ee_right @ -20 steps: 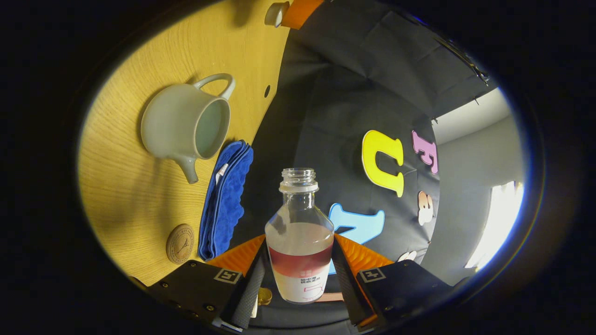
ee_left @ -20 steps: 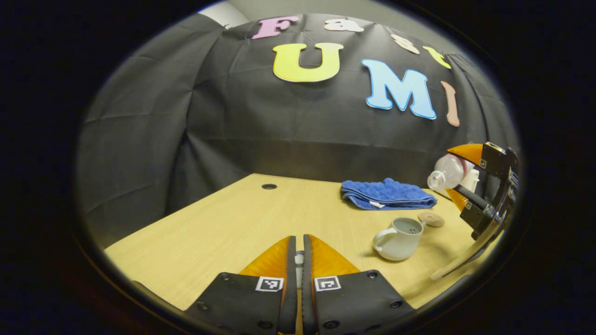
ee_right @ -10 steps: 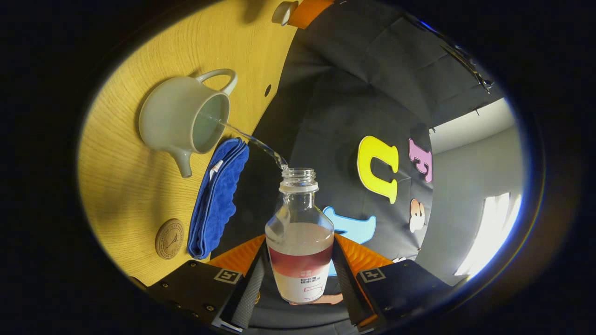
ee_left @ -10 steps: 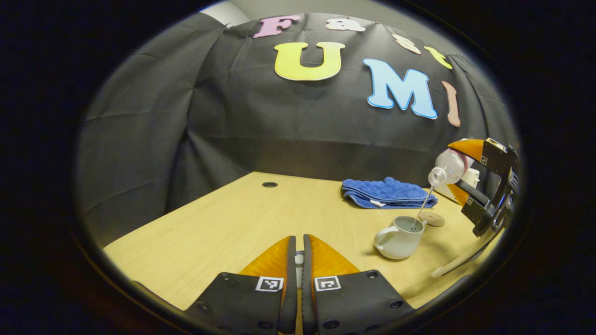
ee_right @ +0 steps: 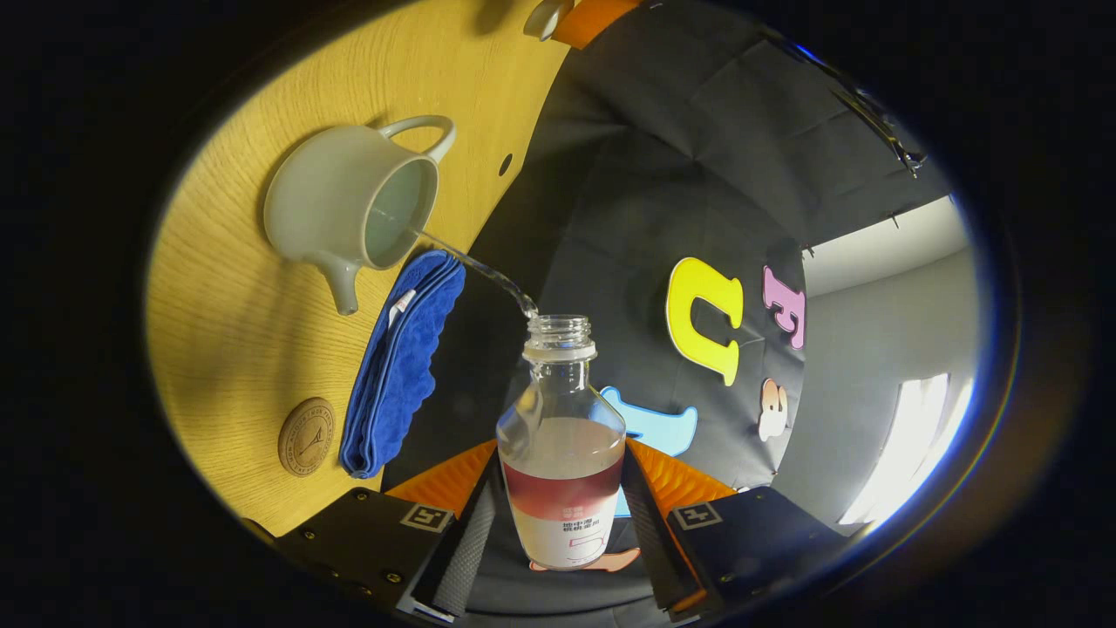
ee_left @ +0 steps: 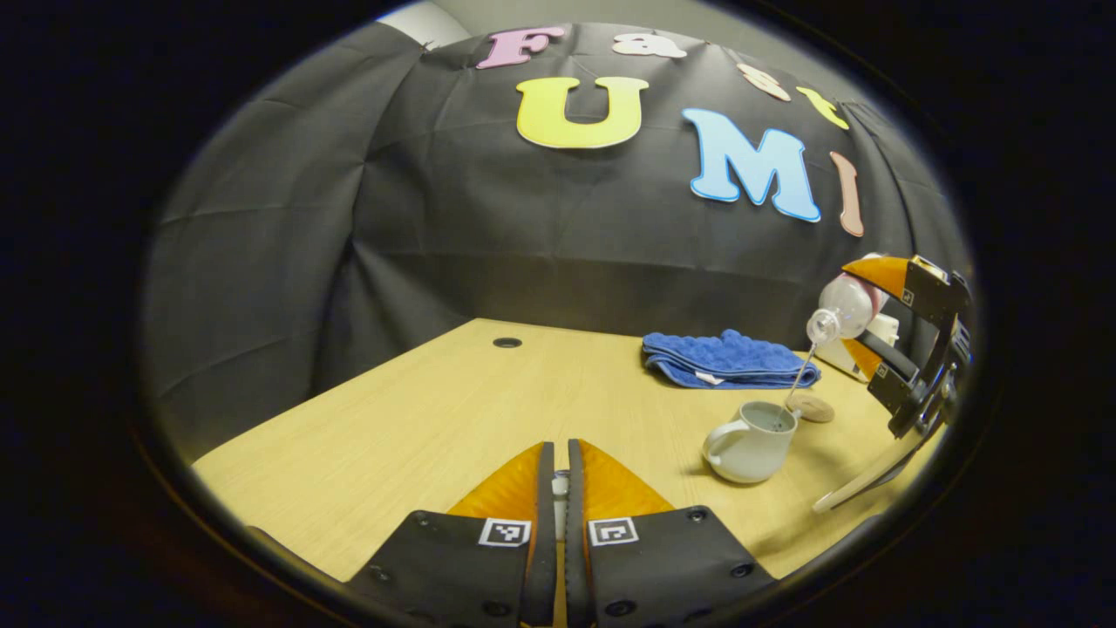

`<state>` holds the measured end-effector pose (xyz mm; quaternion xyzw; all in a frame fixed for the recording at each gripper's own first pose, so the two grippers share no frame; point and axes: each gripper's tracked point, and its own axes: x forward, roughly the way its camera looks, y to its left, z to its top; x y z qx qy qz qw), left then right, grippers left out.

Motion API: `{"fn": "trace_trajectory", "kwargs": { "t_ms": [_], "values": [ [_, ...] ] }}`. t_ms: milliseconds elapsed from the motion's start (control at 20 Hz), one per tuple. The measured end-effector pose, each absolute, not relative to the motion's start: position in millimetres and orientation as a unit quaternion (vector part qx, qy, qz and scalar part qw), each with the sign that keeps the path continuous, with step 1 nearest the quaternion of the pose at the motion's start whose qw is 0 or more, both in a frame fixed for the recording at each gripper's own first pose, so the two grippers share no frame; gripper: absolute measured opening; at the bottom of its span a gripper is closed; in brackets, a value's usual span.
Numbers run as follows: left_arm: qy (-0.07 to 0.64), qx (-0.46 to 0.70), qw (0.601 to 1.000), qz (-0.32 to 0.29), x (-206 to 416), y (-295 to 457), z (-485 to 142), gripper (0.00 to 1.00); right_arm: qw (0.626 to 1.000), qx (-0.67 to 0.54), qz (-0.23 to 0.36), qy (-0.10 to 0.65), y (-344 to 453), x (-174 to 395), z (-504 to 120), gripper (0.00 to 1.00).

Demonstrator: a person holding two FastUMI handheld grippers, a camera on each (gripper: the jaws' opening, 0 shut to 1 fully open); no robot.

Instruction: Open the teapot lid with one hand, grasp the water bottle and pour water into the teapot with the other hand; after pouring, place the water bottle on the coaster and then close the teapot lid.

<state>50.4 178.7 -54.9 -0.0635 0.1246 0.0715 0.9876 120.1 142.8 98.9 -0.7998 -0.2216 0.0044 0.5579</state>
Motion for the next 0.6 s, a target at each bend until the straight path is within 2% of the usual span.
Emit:
{"fn": "trace_trajectory", "kwargs": {
  "t_ms": [600],
  "values": [
    [0.129,-0.066,0.987,0.070,50.1,179.3,-54.5,0.11,0.536,-0.809,0.000,-0.241,151.2,118.5,108.7,0.76]
  ]
}}
